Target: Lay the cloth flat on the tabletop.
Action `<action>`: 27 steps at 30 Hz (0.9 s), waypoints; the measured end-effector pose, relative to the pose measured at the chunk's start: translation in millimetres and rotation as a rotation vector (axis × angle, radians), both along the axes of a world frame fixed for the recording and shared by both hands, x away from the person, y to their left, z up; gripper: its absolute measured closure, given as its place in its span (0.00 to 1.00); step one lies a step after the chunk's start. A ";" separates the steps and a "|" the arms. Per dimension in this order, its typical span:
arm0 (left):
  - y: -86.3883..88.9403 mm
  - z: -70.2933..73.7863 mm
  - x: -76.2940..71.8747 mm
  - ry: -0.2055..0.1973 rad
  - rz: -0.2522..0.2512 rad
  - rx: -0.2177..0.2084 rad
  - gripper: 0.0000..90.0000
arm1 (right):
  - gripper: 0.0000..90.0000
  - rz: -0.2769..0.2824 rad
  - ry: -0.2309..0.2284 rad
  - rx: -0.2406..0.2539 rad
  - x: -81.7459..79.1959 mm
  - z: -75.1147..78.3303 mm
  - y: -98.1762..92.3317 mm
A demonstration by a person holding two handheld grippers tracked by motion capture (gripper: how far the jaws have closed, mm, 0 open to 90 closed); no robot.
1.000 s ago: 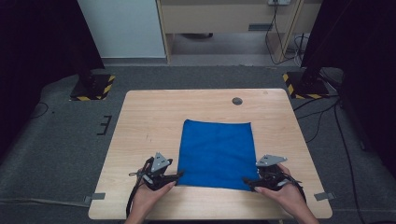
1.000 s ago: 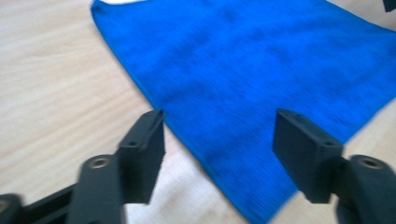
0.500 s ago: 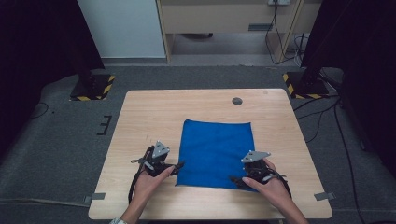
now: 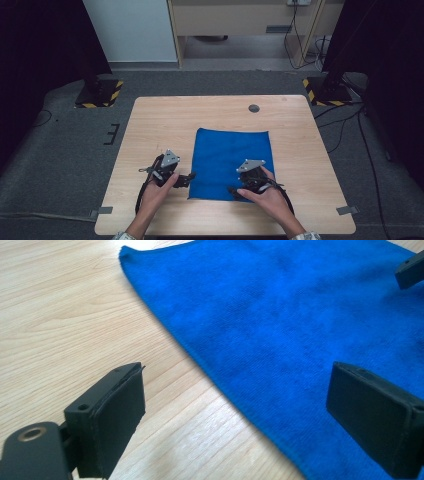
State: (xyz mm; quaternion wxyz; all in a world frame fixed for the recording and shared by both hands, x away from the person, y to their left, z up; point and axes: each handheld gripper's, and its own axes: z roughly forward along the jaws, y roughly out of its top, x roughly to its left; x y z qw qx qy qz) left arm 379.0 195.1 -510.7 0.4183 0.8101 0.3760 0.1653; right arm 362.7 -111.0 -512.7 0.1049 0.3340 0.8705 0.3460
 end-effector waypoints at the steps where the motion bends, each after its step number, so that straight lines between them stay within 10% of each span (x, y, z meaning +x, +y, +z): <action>1: 1.9 0.0 0.2 0.003 0.003 -0.001 0.09 | 0.13 0.006 -0.004 0.001 0.0 0.8 3.8; 27: 28.9 -3.4 0.3 0.004 0.117 0.021 0.11 | 0.30 0.108 0.003 0.017 5.1 14.3 78.8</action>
